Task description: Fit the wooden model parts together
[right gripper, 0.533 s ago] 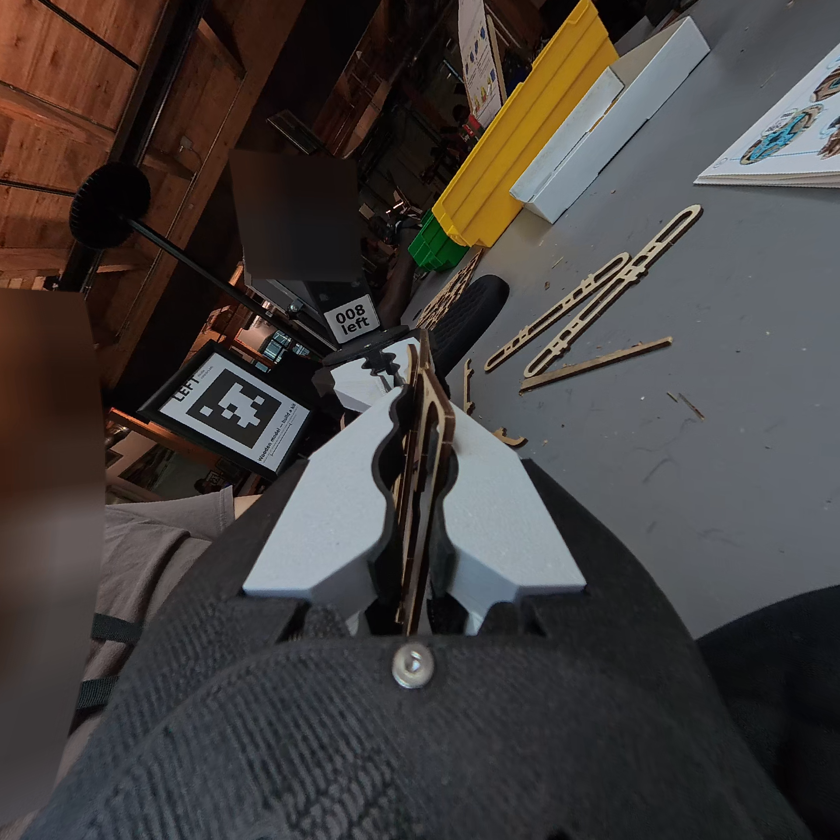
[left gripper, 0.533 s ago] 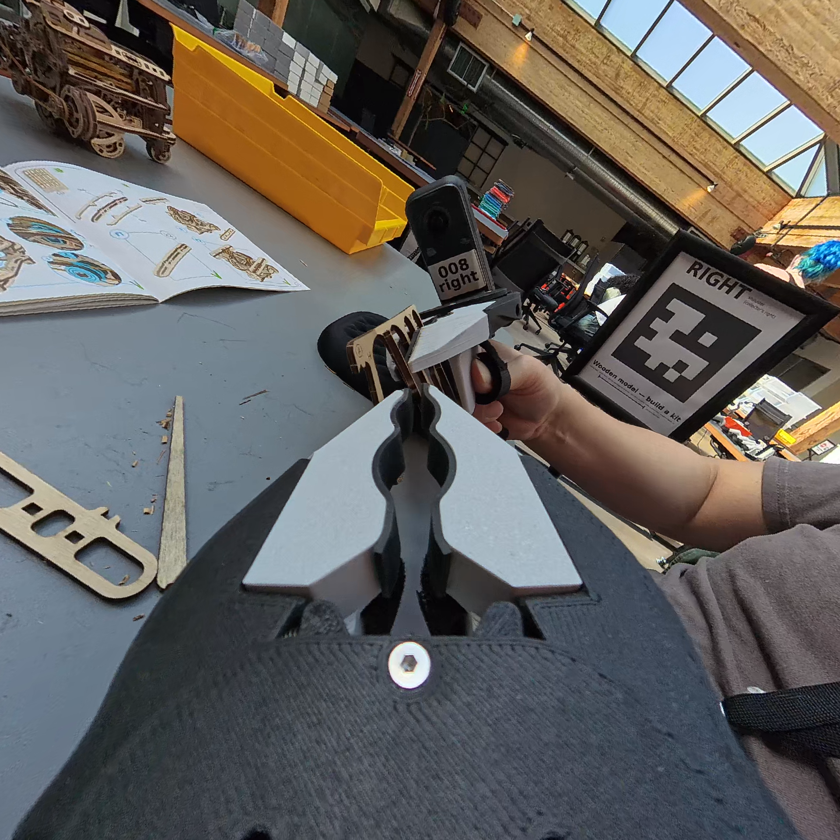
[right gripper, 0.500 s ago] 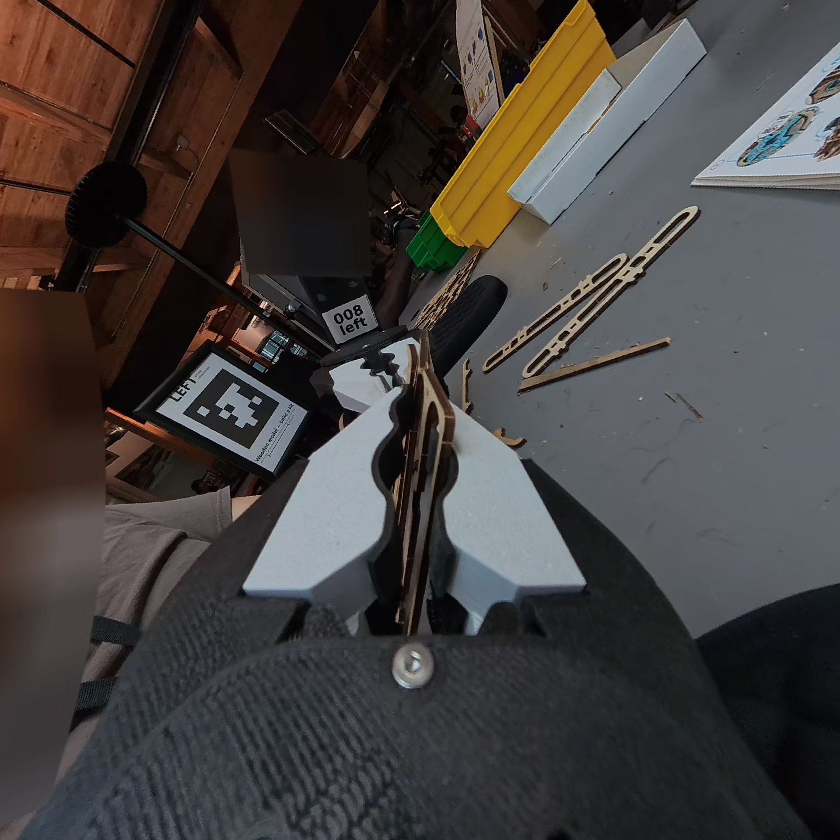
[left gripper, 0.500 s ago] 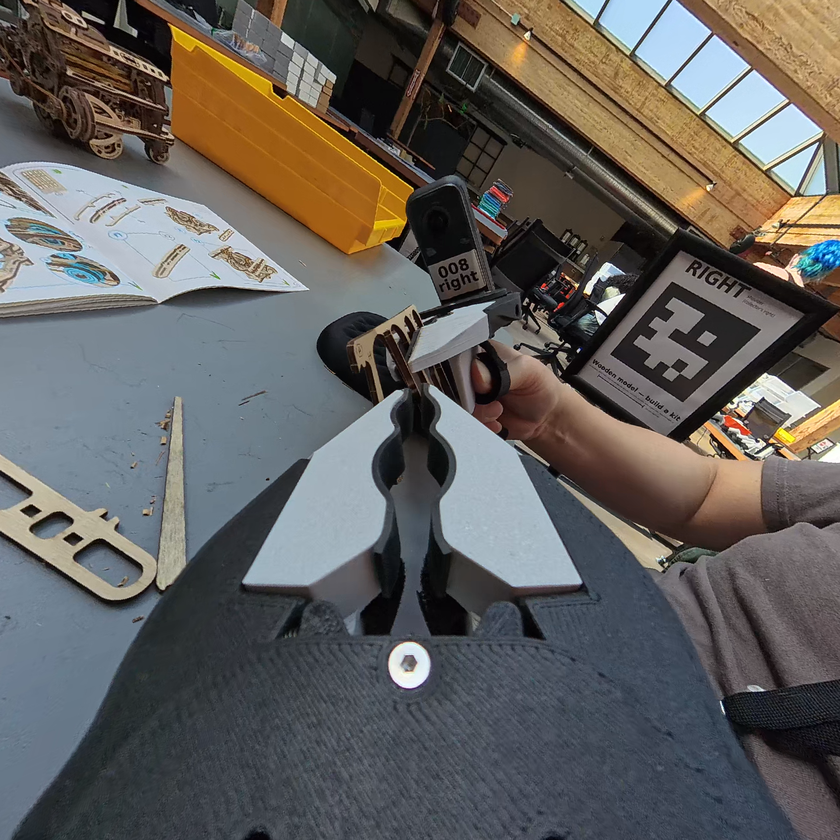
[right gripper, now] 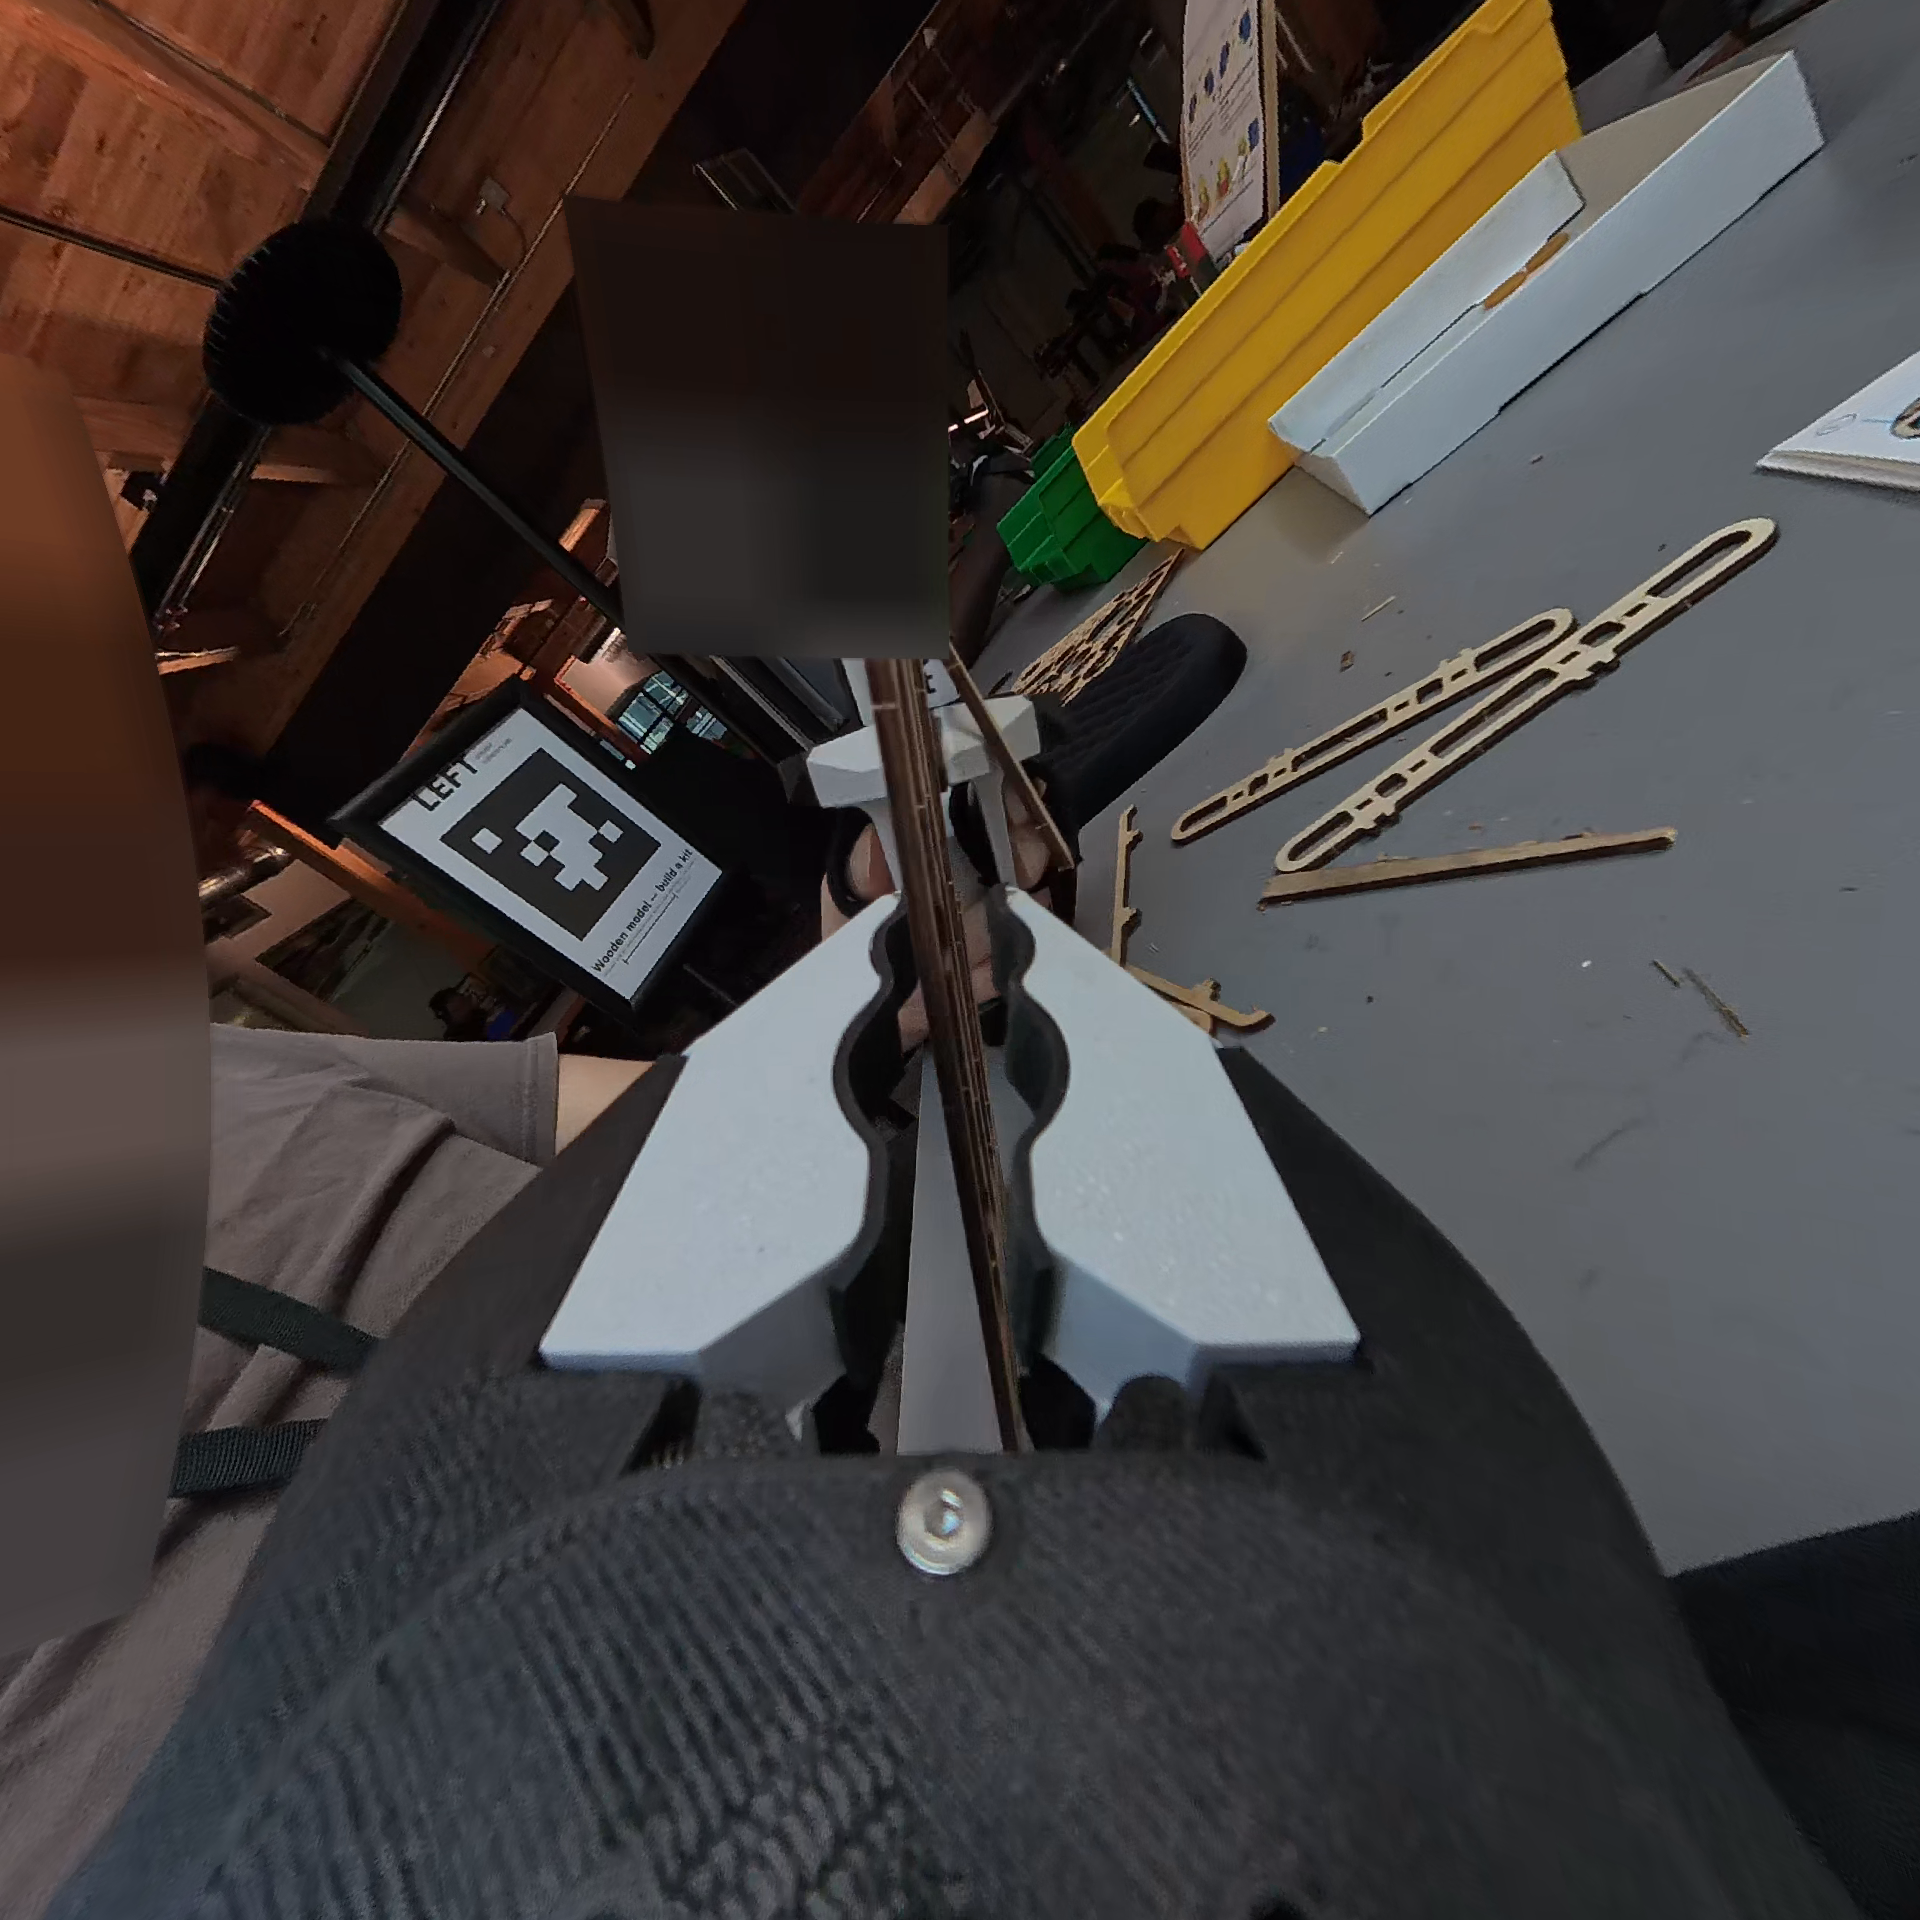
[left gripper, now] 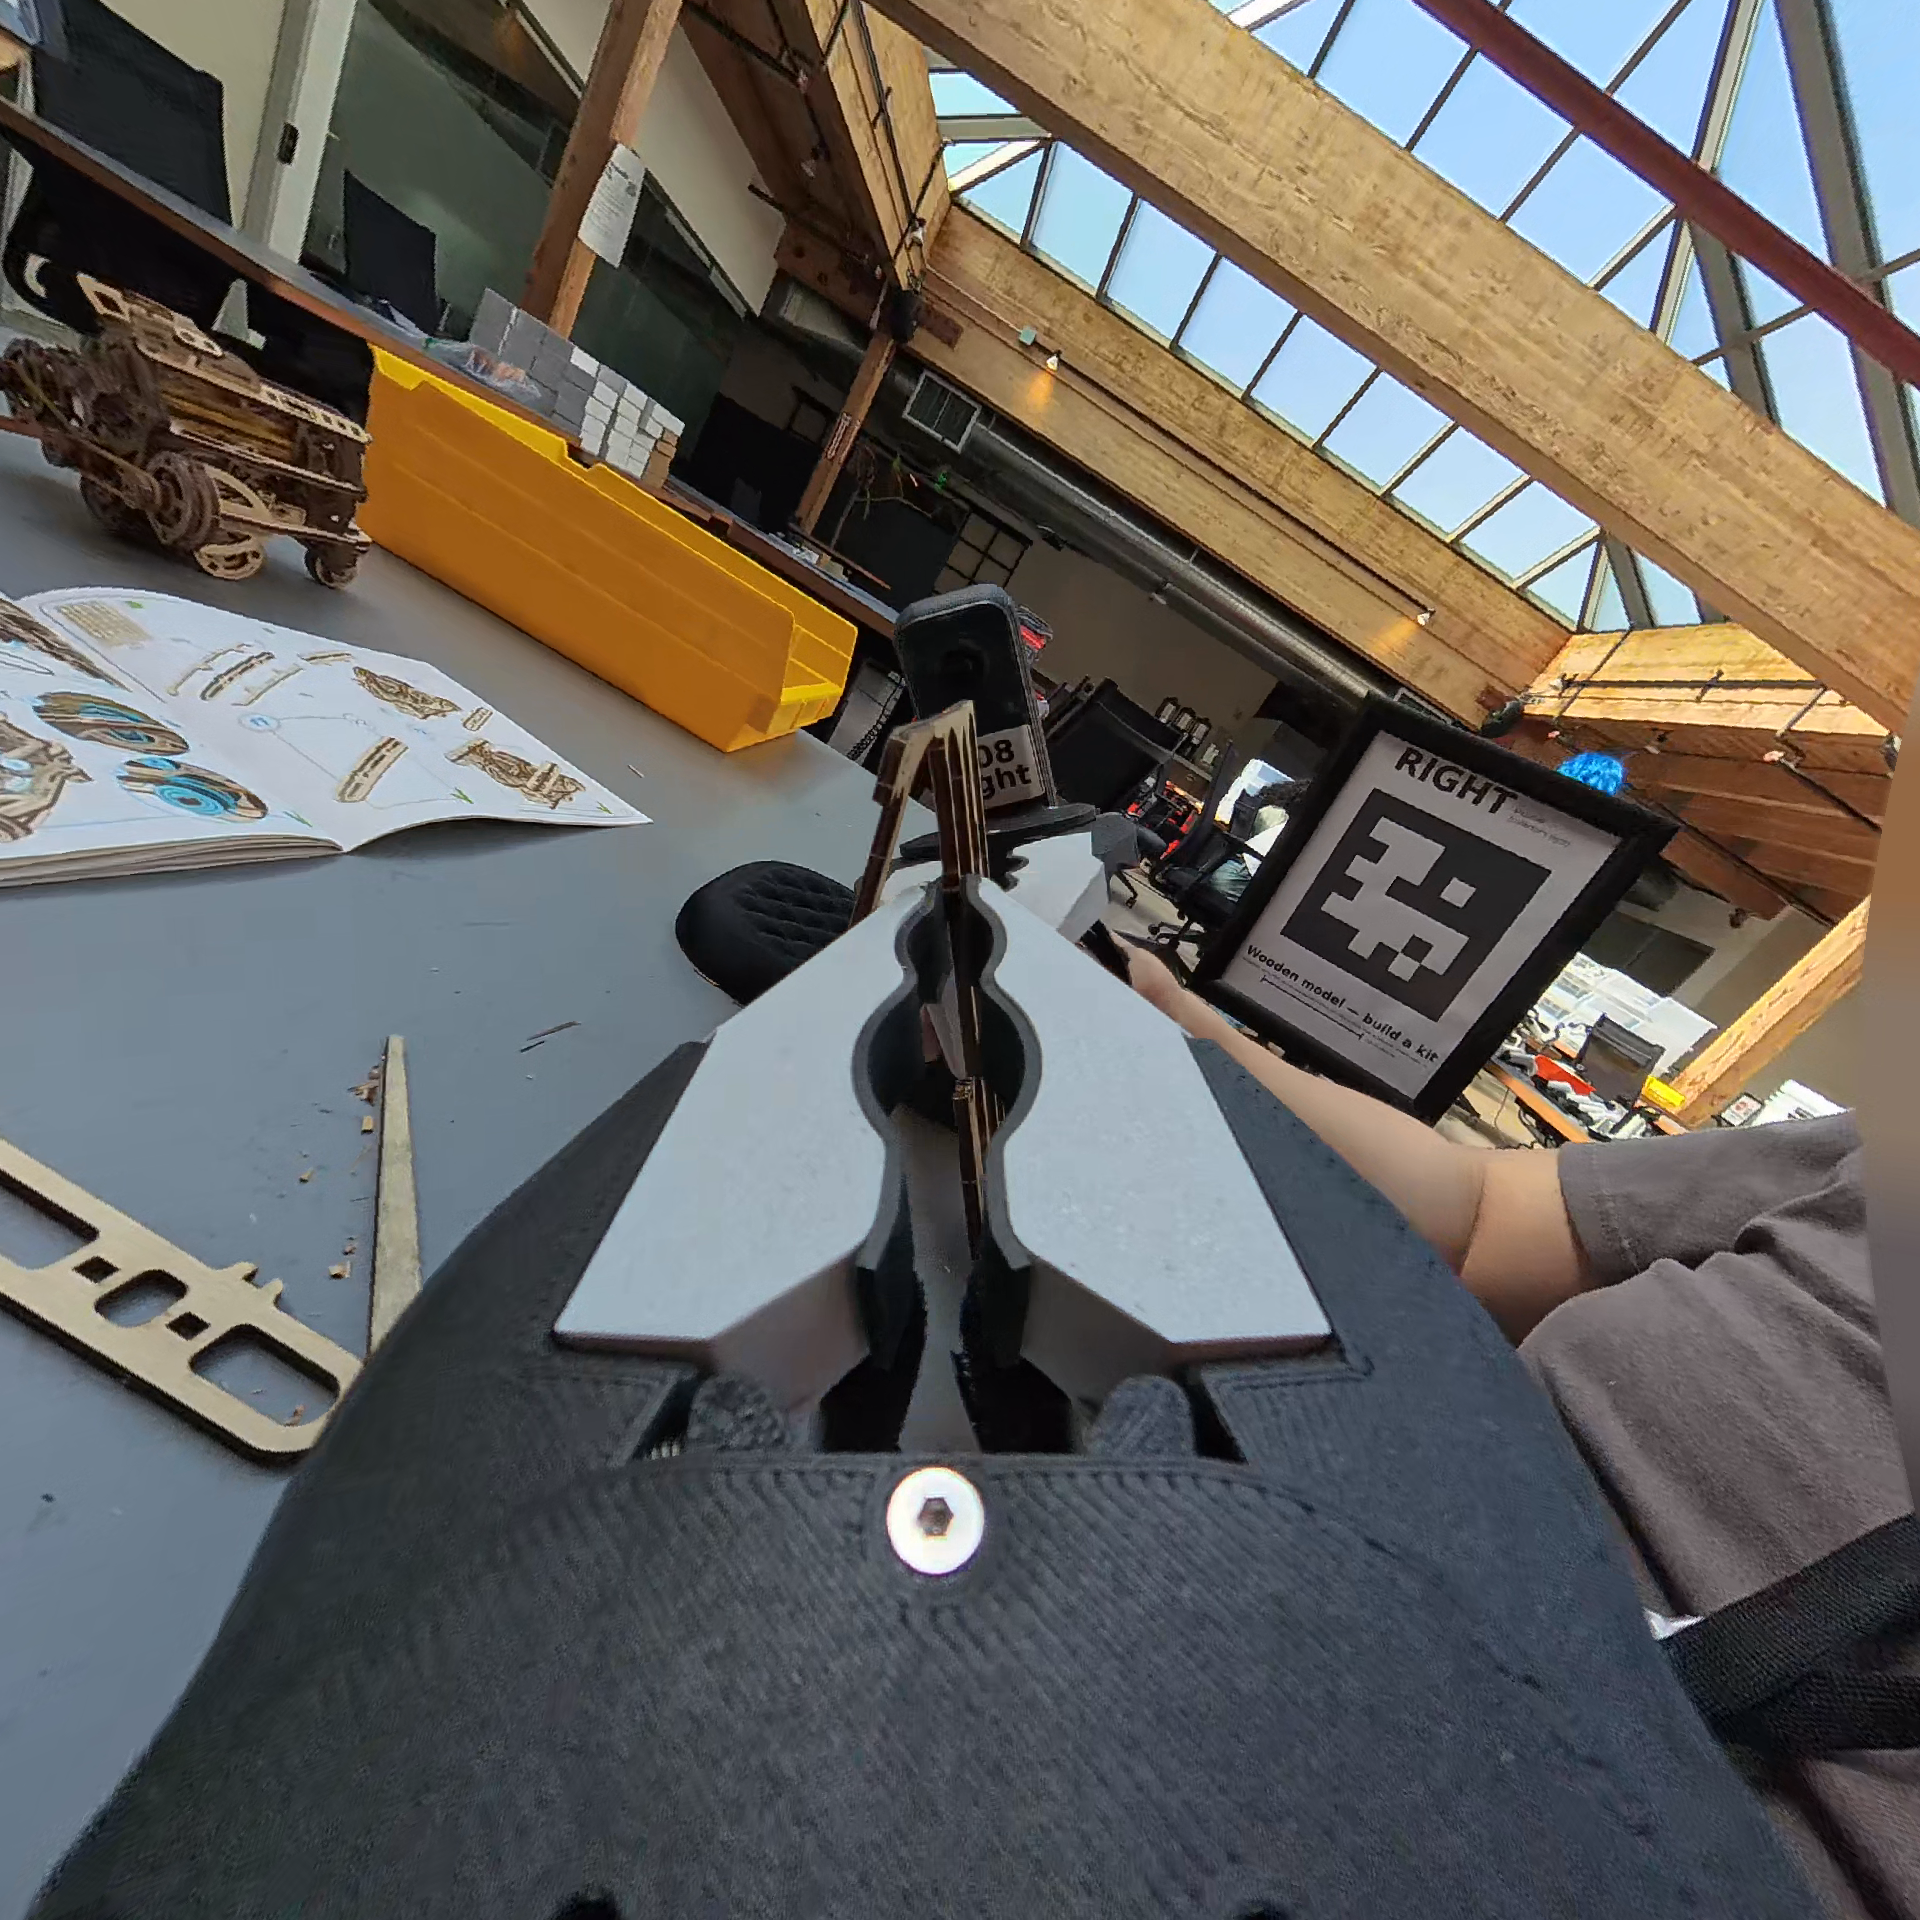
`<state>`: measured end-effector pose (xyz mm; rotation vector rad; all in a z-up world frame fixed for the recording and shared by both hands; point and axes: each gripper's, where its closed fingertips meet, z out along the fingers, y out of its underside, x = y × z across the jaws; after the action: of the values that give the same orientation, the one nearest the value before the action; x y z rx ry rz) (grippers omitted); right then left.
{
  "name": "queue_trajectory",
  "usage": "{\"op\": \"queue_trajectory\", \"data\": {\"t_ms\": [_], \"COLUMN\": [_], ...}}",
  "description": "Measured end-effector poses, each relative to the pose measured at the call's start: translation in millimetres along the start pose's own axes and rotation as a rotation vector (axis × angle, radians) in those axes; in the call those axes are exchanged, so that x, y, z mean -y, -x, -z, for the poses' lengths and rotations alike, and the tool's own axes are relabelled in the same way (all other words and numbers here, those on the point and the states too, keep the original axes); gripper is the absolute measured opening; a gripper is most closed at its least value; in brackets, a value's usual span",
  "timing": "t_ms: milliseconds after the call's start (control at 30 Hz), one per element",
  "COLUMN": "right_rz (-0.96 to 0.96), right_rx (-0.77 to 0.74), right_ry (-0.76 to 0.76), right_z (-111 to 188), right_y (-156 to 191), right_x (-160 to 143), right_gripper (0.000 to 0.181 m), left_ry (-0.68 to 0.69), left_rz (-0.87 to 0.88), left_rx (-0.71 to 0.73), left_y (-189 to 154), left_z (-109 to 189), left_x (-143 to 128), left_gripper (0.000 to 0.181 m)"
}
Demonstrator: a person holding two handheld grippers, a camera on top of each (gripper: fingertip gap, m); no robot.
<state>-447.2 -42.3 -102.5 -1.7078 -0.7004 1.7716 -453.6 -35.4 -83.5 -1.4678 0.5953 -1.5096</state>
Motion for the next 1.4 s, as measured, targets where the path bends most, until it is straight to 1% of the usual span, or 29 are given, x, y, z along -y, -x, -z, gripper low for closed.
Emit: {"op": "queue_trajectory", "data": {"t_ms": [33,67,100,133,167,200,233,333,367,400,500,567,633,700,800,967,1100,1200,1400], "right_rz": [0.004,0.011,0.028,0.041,0.049,0.051,0.049,0.044,0.05,0.053,0.033,0.005,-0.01,-0.001,0.026,0.022,0.009,0.005,-0.03], "right_rx": [-0.004,-0.023,-0.037,-0.053,-0.051,-0.032,-0.017,-0.022,-0.033,-0.046,-0.022,0.012,0.029,0.007,-0.021,-0.052,-0.051,-0.061,-0.017], "right_ry": [0.034,0.066,0.095,0.119,0.137,0.144,0.144,0.143,0.142,0.135,0.05,-0.019,-0.029,0.006,0.05,0.059,0.035,0.042,0.065], "right_z": [-3,-6,-8,-10,-12,-13,-13,-13,-12,-12,-5,2,4,0,-4,-5,-3,-3,-4], "right_y": [0,-2,-3,-4,-3,0,2,1,0,-2,1,3,4,2,0,-4,-5,-6,-3], "right_x": [-5,-9,-13,-16,-19,-20,-20,-19,-19,-18,-6,3,5,0,-6,-7,-3,-4,-7], "right_gripper": [0.012,0.016,0.015,0.013,0.007,0.001,0.0,0.0,0.0,0.0,0.0,0.0,0.0,0.0,0.0,0.0,0.0,0.0,0.0], "left_ry": [-0.006,-0.008,-0.011,-0.015,-0.015,-0.014,-0.016,-0.021,-0.012,0.004,0.055,0.113,0.174,0.221,0.27,0.318,0.391,0.399,0.396], "left_rz": [0.0,0.003,0.004,0.001,-0.004,-0.006,-0.003,0.02,0.035,0.049,0.038,0.024,0.027,0.034,0.033,0.045,0.041,0.038,0.024], "left_rx": [-0.003,-0.013,-0.023,-0.024,-0.019,-0.02,-0.024,-0.024,-0.027,-0.038,-0.038,-0.032,-0.036,-0.069,-0.048,-0.028,-0.02,-0.017,-0.043], "left_y": [0,-2,-3,-4,-3,-3,-4,-1,0,-1,-4,-4,-4,-7,-3,2,2,4,-1], "left_z": [0,0,0,0,0,1,1,0,1,1,3,1,0,0,1,4,4,4,6], "left_x": [1,1,2,3,2,2,3,3,2,0,-8,-16,-24,-29,-34,-39,-49,-49,-49], "left_gripper": [0.0,0.0,0.0,0.0,0.0,0.0,0.0,0.0,0.006,0.012,0.017,0.018,0.02,0.015,0.001,0.002,0.003,0.002,0.0]}}
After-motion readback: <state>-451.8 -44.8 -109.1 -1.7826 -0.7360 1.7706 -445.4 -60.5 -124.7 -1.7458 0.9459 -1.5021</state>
